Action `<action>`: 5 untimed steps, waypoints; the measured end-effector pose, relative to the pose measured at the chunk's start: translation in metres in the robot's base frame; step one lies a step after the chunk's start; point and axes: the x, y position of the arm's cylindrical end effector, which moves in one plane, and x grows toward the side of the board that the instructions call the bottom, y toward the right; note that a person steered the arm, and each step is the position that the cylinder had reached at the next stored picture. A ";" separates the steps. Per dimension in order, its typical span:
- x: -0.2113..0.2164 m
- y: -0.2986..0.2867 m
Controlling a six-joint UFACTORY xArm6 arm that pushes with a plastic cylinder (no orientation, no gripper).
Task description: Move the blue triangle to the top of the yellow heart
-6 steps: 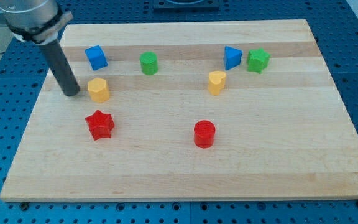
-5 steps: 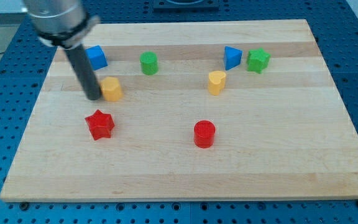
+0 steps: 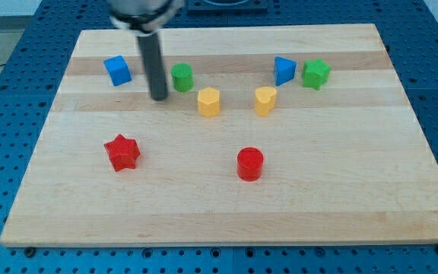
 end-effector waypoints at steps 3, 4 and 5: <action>-0.096 -0.146; -0.104 -0.119; -0.077 -0.099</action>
